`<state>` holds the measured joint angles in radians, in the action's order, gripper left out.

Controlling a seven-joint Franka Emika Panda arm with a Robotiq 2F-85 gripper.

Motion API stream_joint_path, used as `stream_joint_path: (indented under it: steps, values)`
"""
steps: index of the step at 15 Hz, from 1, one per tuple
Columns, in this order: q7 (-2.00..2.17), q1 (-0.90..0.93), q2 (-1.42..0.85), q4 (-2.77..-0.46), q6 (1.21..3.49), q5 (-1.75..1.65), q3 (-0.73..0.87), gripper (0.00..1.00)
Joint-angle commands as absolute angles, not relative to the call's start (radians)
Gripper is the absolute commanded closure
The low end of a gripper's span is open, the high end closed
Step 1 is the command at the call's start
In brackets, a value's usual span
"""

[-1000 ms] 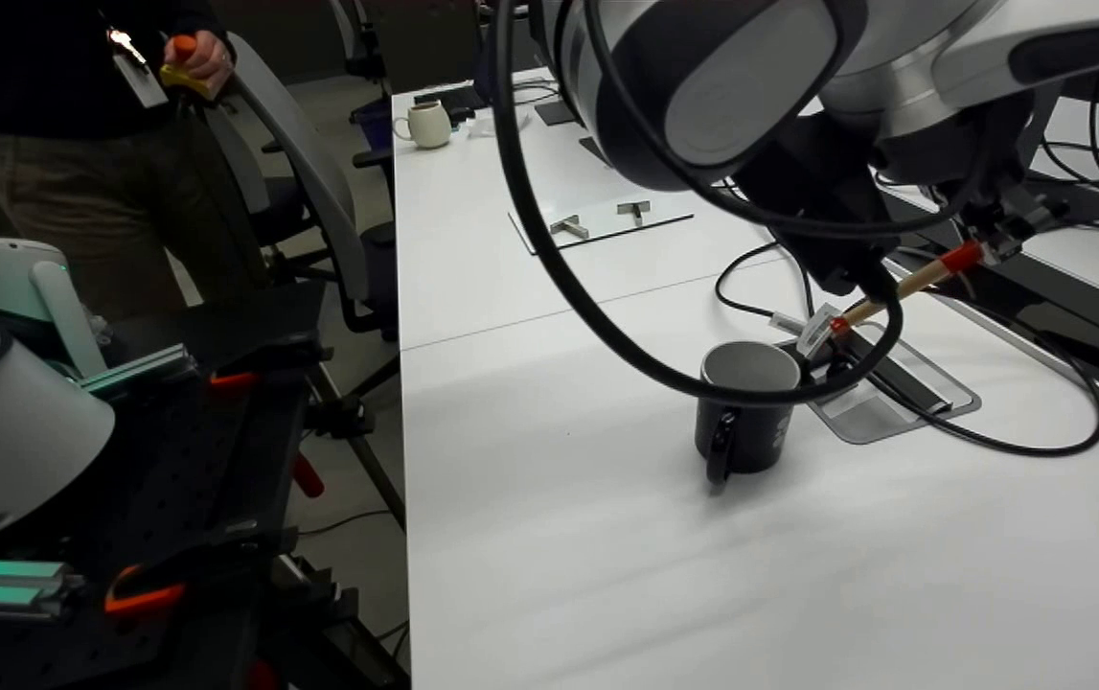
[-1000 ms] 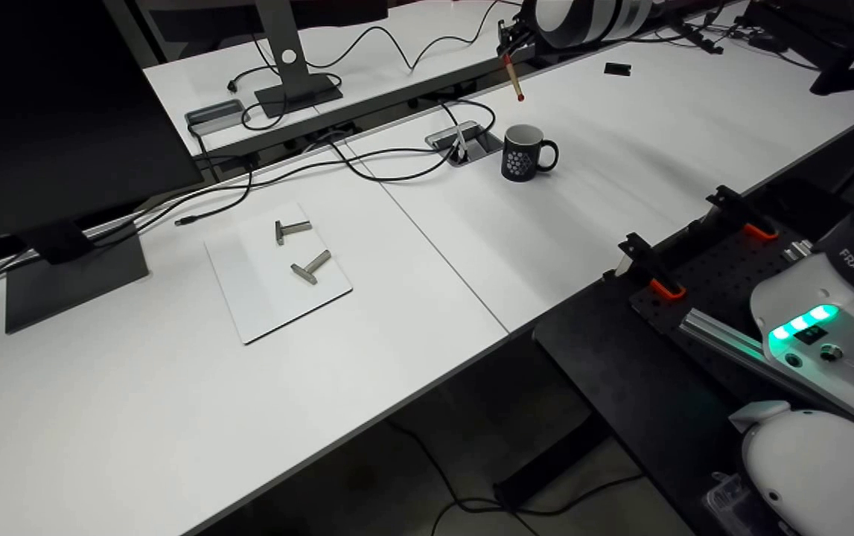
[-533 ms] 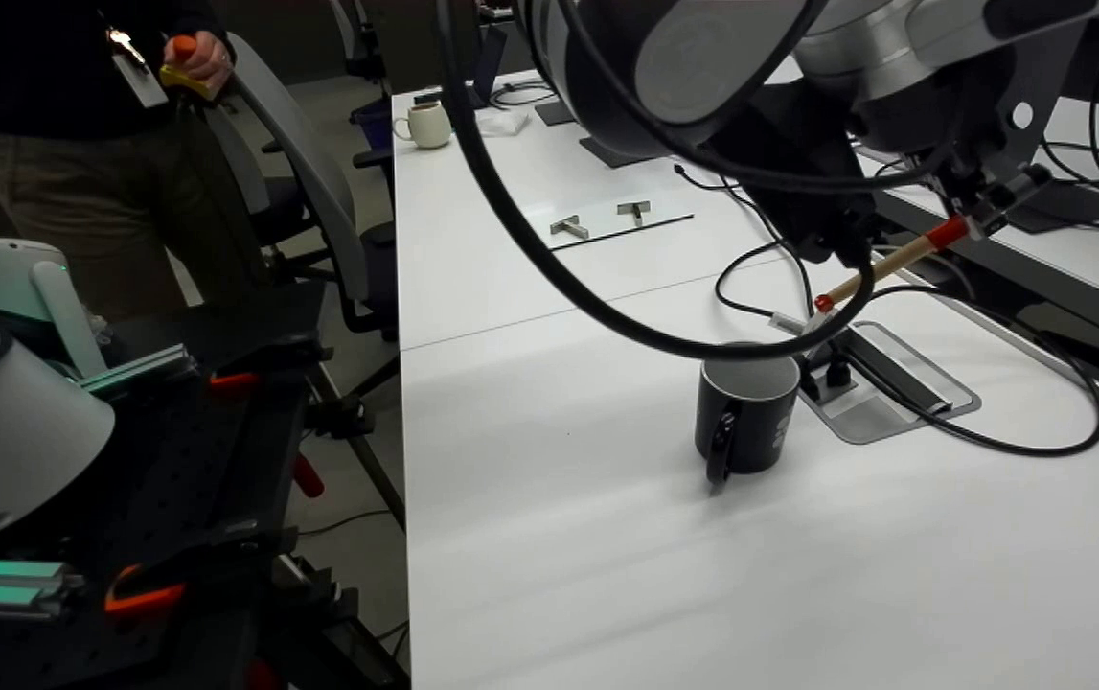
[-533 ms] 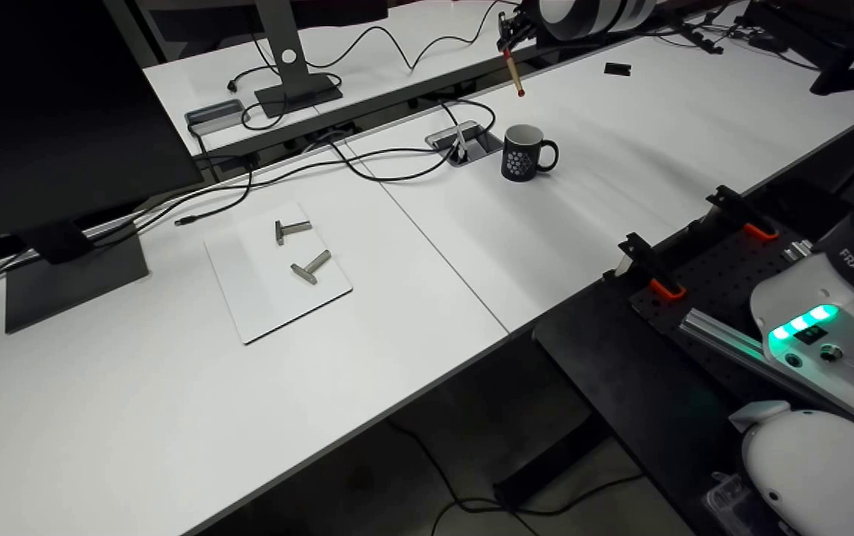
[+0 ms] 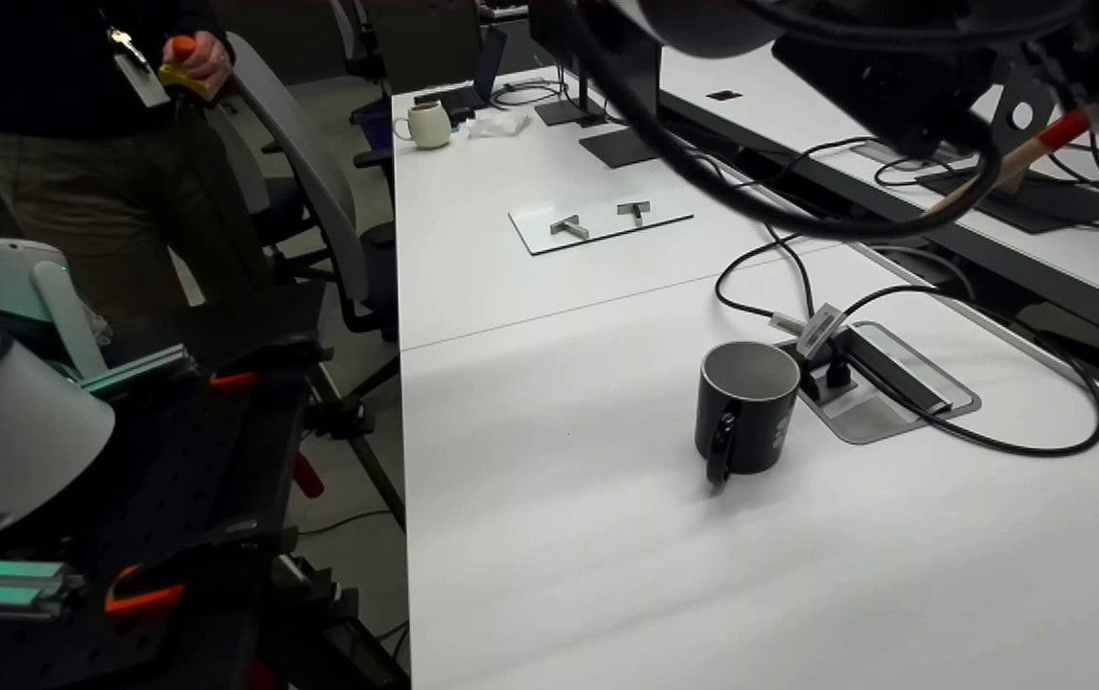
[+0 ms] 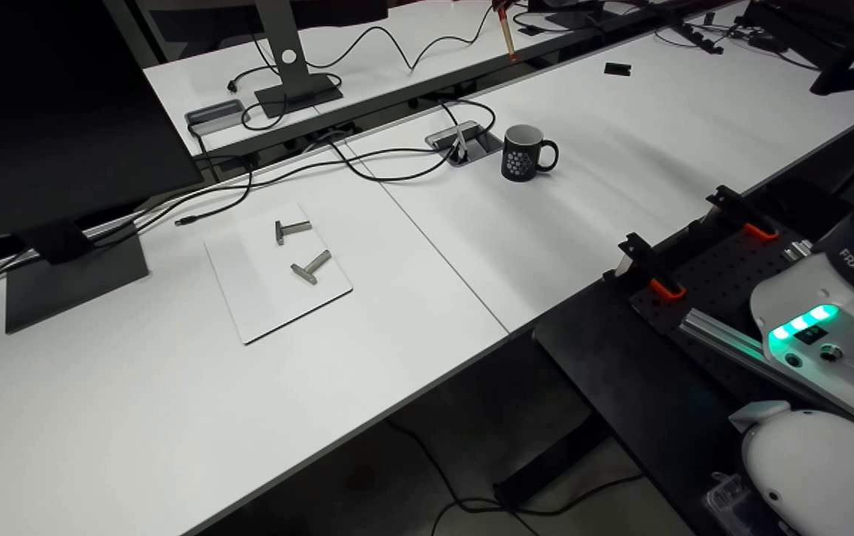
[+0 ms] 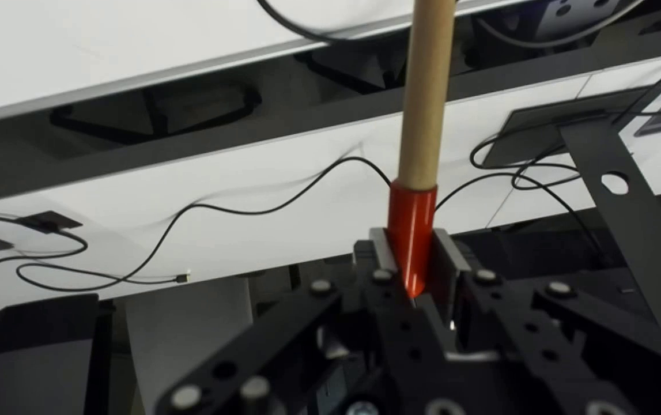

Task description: Pick up the miniature baseball bat from the table and put it inside the black mug

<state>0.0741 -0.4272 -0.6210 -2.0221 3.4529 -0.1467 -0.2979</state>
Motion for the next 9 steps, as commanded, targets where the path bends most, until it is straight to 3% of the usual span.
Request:
stream_joint_path:
  steps: [1, 7, 8, 9]
  values:
    - [0.005, -0.424, -0.655, -1.910, 3.453, -0.157, -0.308, 0.93]
    - [-0.043, -0.491, -0.721, -1.818, 3.466, -0.198, -0.411, 0.93]
    - [-0.023, -0.455, -0.671, -1.851, 3.452, -0.167, -0.366, 0.70]
    - [-0.026, -0.464, -0.683, -1.847, 3.452, -0.171, -0.380, 0.70]
